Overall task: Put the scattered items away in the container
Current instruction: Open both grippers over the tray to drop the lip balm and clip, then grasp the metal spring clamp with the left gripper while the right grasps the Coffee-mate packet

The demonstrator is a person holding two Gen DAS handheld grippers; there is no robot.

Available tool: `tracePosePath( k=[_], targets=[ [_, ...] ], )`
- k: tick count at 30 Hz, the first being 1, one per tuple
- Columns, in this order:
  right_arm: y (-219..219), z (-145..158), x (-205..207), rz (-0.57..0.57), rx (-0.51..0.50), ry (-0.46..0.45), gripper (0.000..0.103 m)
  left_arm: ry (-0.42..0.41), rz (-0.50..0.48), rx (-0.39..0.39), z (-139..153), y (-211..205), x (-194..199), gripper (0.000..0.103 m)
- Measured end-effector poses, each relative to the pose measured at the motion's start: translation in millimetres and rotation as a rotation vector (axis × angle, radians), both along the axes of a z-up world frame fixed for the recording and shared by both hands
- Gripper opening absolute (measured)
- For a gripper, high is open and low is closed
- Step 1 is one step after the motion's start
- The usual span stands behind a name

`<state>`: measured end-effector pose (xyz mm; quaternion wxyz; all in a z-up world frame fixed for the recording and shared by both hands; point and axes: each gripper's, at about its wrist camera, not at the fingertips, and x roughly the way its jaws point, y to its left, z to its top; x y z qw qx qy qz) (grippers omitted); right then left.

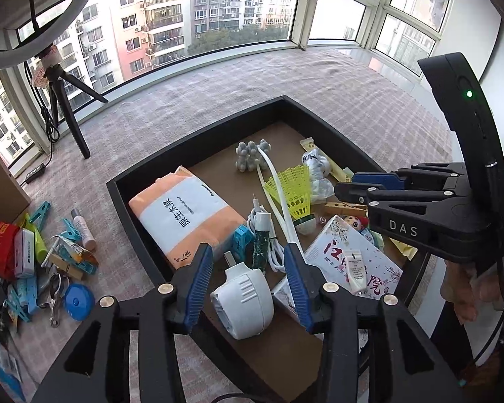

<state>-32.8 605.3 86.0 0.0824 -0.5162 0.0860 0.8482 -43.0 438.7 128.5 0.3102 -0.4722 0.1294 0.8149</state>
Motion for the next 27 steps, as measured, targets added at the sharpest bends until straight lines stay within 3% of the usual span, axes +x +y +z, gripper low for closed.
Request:
tracePosePath(
  k=[10, 27],
  targets=[
    [-36.1, 5.5, -19.2, 0.094, -0.018, 0.006, 0.025, -0.01, 0.084, -0.012, -9.8, -37.4, -14.4, 0.042],
    [-161.0, 4.8, -78.0, 0.381, -0.035, 0.015, 0.035, -0.037, 0.31, -0.121, -47.9, -182.7, -75.6, 0.042]
  ],
)
